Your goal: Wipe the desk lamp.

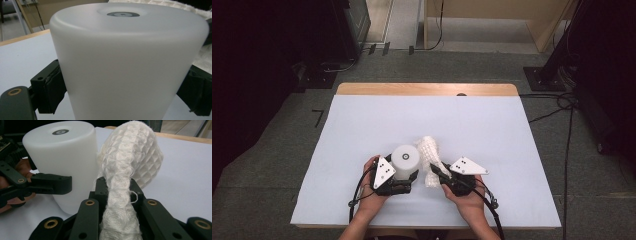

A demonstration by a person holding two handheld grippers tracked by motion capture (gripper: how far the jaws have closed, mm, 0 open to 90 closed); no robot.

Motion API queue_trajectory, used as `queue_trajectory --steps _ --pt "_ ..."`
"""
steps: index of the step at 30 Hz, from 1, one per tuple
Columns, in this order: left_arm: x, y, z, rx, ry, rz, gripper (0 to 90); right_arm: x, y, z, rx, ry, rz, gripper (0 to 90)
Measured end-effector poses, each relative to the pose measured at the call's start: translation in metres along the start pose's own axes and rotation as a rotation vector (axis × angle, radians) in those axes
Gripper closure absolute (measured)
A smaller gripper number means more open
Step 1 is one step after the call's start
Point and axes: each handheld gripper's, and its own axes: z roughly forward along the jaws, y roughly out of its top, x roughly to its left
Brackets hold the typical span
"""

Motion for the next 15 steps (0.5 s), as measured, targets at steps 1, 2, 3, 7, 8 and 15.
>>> queue_trajectory --steps 1,2,3,7,8,15 --pt "0.000 -0.002 0.000 0.008 0.000 -0.008 8.3 0.000 0.000 0.000 0.000 -0.003 0.001 75.7" --pt "0.000 -0.003 0.000 0.000 -0.003 -0.016 8.3 -0.001 0.000 -0.001 -0.002 -0.008 -0.001 75.8" --pt "0.001 -0.004 -0.001 0.002 -0.003 -0.018 8.3 -0.001 0.000 -0.002 -0.003 -0.009 -0.004 75.8" --pt "0.002 -0.005 -0.003 0.009 -0.002 -0.033 8.2 -0.002 0.002 -0.005 -0.014 -0.014 -0.009 75.7" --pt "0.001 -0.005 -0.004 0.011 0.010 -0.046 8.0 -0.002 0.002 -0.005 -0.015 -0.015 -0.006 75.7" --pt "-0.007 0.001 -0.013 -0.011 0.083 -0.137 0.0 -0.005 0.004 -0.009 -0.032 -0.036 0.000 75.7"
